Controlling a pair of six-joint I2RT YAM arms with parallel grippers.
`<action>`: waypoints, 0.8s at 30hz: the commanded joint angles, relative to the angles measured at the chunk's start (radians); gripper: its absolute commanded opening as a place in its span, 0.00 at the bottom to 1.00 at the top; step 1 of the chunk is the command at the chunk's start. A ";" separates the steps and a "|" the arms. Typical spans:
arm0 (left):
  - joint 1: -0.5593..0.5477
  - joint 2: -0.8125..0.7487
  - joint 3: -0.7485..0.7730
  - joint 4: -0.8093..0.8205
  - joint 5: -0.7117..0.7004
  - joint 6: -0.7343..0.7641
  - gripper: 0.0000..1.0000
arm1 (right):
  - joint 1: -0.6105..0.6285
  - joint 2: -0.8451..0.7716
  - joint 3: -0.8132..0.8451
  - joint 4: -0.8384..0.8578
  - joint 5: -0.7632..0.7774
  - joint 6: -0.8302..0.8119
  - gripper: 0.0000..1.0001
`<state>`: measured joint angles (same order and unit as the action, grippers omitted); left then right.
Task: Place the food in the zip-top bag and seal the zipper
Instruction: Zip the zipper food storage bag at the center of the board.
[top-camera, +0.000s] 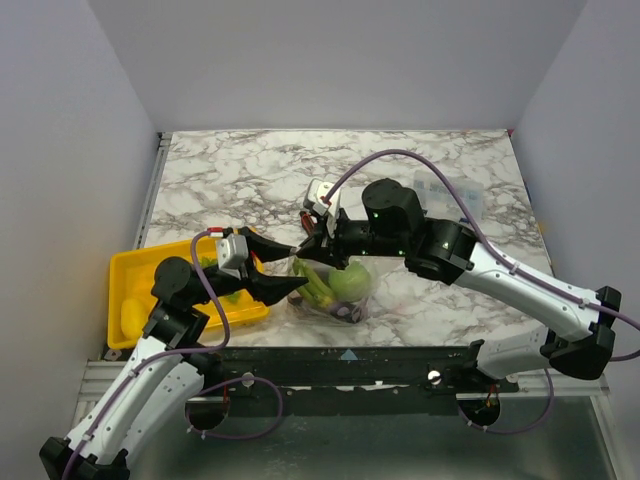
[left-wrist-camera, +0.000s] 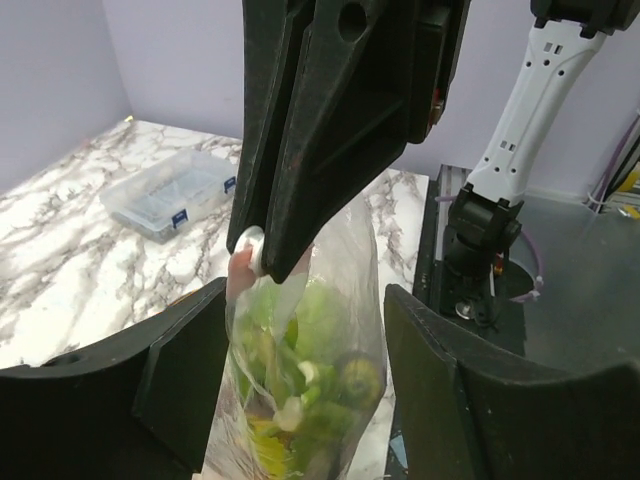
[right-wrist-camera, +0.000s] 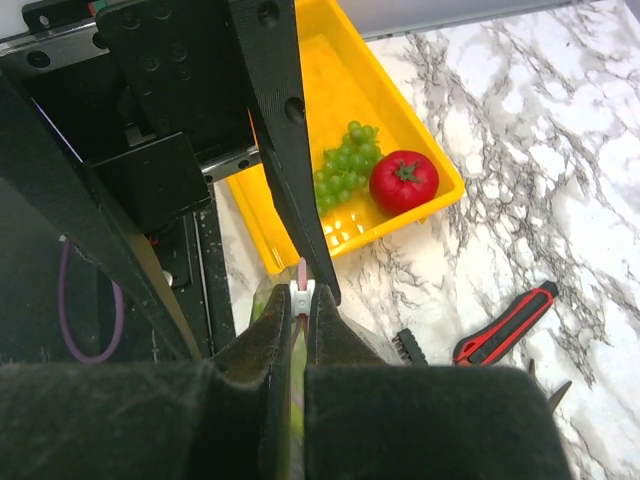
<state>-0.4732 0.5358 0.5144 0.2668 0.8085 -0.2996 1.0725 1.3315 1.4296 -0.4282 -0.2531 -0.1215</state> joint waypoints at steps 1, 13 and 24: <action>0.002 0.007 0.042 -0.009 -0.013 0.057 0.61 | 0.000 0.014 0.056 -0.015 -0.050 0.000 0.00; 0.002 0.007 0.029 0.043 -0.102 -0.007 0.00 | 0.000 0.053 0.107 -0.090 -0.076 -0.027 0.00; 0.003 0.030 -0.121 0.429 -0.130 -0.334 0.00 | 0.000 0.055 0.104 -0.146 -0.007 -0.055 0.00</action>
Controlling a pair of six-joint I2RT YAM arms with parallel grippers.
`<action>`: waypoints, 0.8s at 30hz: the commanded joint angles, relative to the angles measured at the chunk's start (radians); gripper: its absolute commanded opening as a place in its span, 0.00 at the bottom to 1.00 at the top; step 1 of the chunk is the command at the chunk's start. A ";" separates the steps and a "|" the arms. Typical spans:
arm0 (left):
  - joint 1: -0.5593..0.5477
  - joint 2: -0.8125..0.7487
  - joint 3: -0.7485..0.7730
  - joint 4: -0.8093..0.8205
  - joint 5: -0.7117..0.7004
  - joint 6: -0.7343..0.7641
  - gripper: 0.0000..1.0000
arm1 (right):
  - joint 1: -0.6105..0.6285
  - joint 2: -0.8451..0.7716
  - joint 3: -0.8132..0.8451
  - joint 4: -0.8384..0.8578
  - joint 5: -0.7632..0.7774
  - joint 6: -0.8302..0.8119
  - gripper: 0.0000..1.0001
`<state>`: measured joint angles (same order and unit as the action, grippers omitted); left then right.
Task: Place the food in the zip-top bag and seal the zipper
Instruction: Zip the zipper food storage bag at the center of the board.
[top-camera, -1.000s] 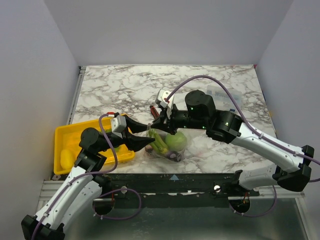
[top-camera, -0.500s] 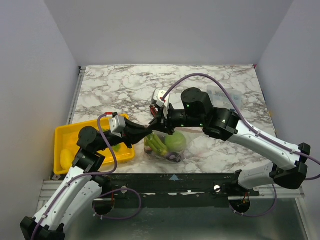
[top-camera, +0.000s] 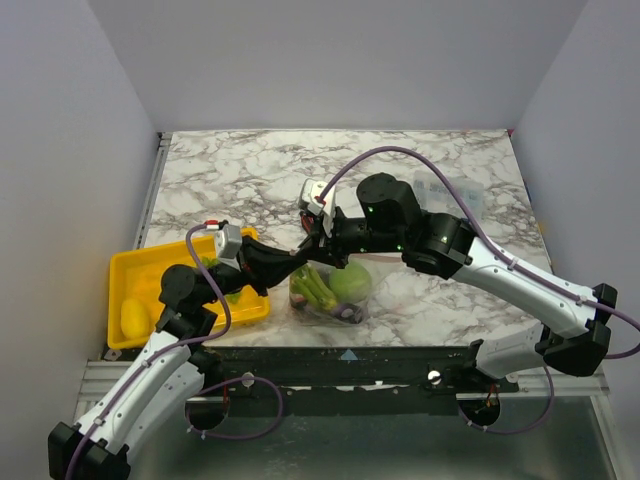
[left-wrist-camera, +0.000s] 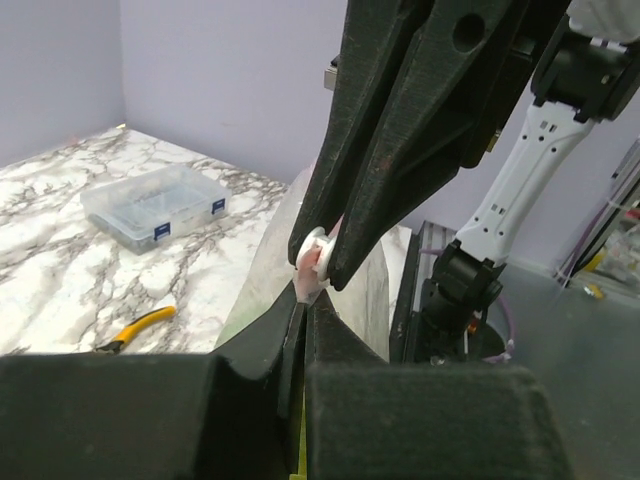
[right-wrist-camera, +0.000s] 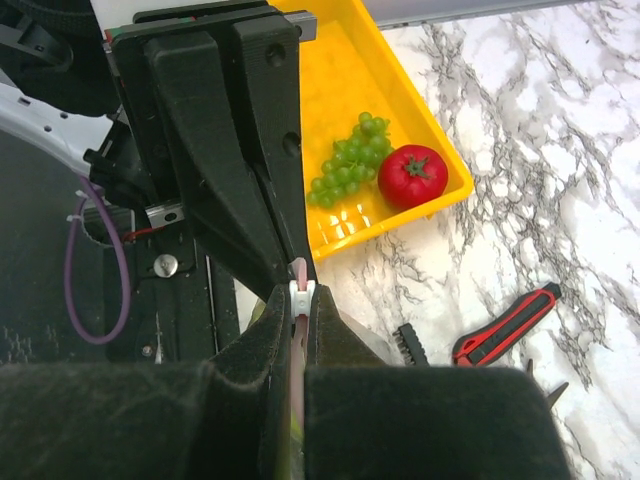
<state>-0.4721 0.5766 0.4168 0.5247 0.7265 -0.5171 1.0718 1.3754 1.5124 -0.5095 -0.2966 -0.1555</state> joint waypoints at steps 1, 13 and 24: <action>0.002 -0.018 -0.028 0.166 -0.054 -0.116 0.00 | 0.001 0.009 0.018 -0.073 0.042 -0.024 0.00; 0.006 -0.070 -0.040 0.146 -0.065 -0.133 0.00 | 0.001 -0.079 -0.056 -0.086 0.111 -0.016 0.00; 0.007 -0.081 -0.022 0.119 -0.049 -0.125 0.00 | -0.001 -0.132 -0.105 -0.100 0.150 -0.022 0.00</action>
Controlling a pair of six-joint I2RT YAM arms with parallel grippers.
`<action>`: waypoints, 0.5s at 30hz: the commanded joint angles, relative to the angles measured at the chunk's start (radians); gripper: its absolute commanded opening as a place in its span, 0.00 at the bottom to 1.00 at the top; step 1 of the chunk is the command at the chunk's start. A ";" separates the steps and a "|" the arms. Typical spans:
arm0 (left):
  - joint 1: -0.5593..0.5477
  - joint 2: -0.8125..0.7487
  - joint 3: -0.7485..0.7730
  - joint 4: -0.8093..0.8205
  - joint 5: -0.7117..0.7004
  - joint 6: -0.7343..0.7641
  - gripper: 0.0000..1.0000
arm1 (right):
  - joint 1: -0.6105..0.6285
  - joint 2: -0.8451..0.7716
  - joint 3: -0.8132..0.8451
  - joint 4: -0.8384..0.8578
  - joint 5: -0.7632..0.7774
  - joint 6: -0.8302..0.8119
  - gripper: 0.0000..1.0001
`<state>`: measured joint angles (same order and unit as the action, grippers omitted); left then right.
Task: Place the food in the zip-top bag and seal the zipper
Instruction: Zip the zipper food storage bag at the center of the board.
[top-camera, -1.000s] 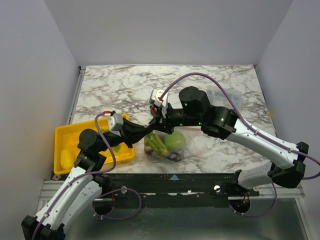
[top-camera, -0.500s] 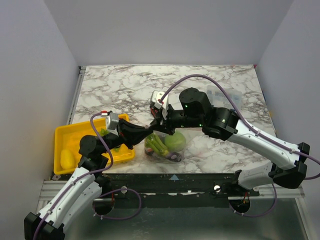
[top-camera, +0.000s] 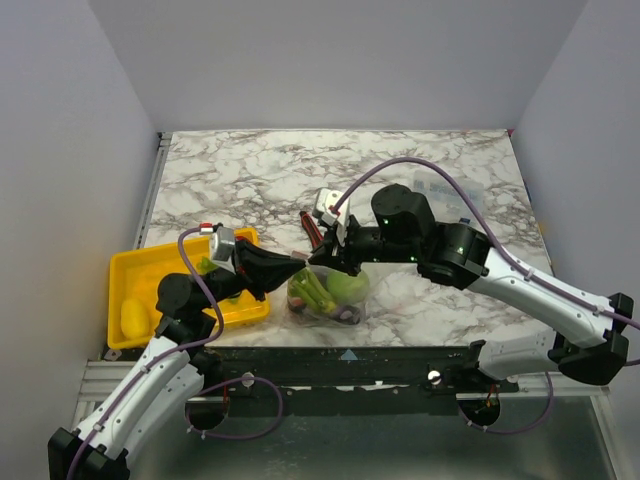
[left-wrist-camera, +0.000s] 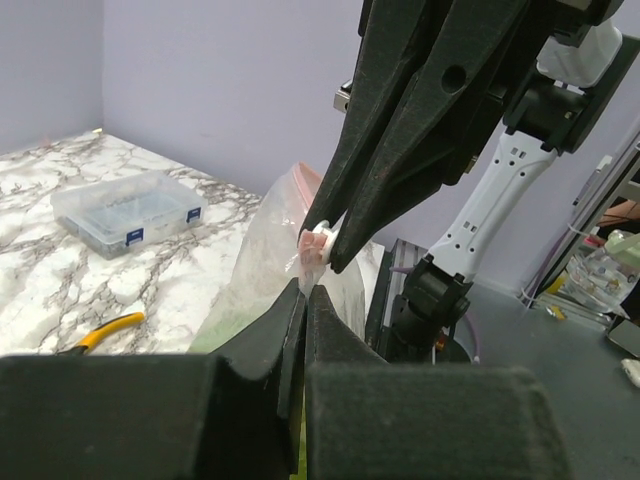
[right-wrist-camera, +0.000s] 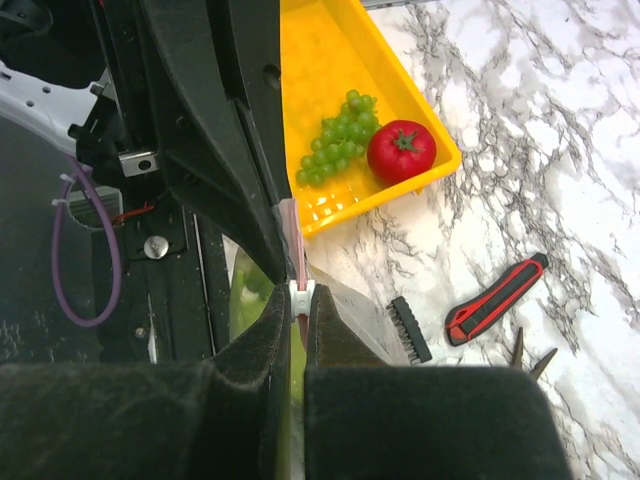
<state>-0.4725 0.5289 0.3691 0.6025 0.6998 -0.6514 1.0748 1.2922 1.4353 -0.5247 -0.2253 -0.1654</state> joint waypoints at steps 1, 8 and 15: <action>0.008 -0.036 0.033 0.019 -0.022 0.030 0.00 | -0.003 -0.056 -0.025 -0.095 0.074 -0.009 0.00; 0.008 -0.040 0.108 -0.201 -0.056 0.137 0.00 | -0.003 -0.065 -0.100 -0.014 0.100 0.023 0.00; 0.006 -0.086 0.266 -0.597 -0.165 0.474 0.63 | -0.002 -0.011 -0.012 -0.018 0.057 0.002 0.00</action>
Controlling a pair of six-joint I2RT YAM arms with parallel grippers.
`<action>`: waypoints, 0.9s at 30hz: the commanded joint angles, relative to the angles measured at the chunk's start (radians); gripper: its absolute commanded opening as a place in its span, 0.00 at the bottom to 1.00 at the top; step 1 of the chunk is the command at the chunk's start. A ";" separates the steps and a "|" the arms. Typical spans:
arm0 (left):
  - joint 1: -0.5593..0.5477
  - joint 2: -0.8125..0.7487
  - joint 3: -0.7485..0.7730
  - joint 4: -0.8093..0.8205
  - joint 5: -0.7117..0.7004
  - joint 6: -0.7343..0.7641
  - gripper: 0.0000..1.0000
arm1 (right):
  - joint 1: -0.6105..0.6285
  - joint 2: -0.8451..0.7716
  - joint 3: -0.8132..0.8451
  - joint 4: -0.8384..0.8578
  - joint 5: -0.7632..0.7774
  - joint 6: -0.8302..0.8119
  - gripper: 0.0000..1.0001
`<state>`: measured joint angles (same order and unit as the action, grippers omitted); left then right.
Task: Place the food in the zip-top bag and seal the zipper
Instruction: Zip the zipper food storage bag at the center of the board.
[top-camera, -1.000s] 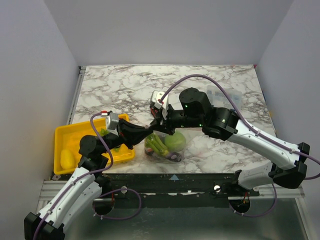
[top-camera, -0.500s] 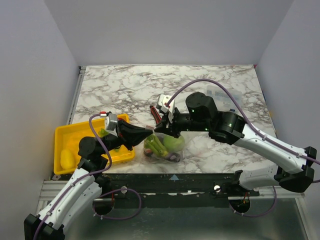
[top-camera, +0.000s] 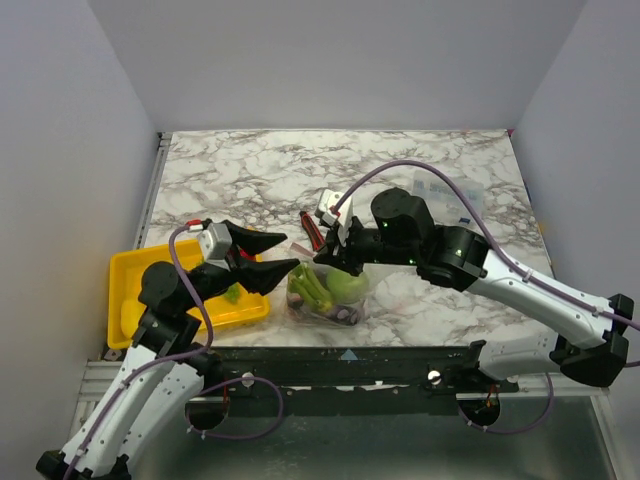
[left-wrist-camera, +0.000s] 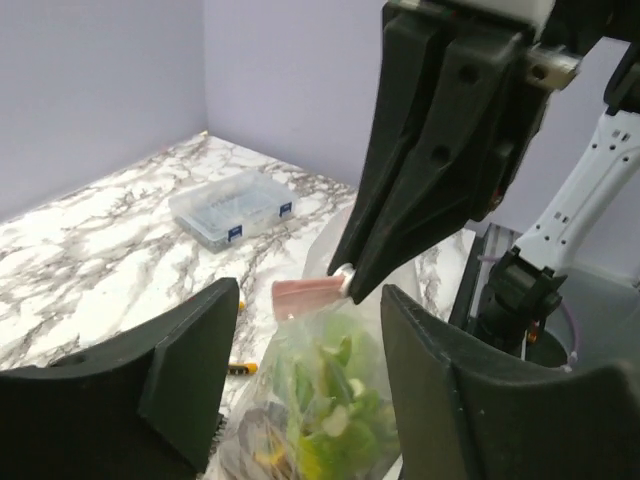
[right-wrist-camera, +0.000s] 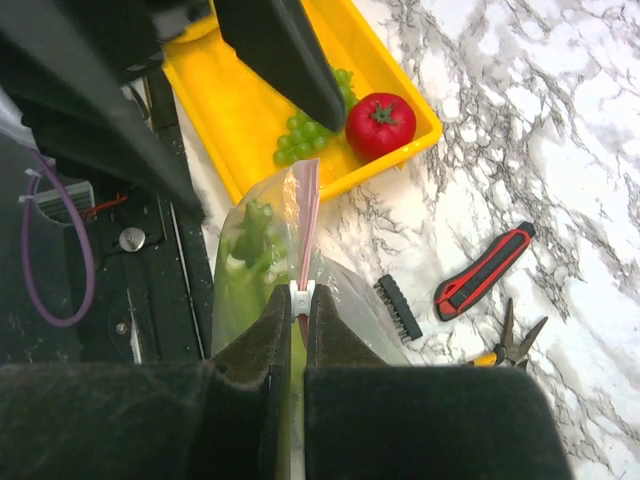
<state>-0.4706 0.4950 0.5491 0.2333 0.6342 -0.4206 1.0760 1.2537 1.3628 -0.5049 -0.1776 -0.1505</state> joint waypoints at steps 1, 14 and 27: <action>0.004 -0.056 0.102 -0.248 -0.115 0.286 0.69 | -0.003 0.035 0.083 -0.052 0.005 -0.020 0.00; -0.025 0.114 0.300 -0.424 0.267 0.841 0.73 | -0.004 0.101 0.216 -0.149 -0.097 -0.082 0.00; -0.072 0.269 0.527 -0.758 0.315 1.011 0.57 | -0.003 0.112 0.238 -0.188 -0.137 -0.089 0.00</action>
<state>-0.5068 0.7254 1.0229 -0.4206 0.9276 0.5293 1.0733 1.3567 1.5669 -0.6720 -0.2787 -0.2272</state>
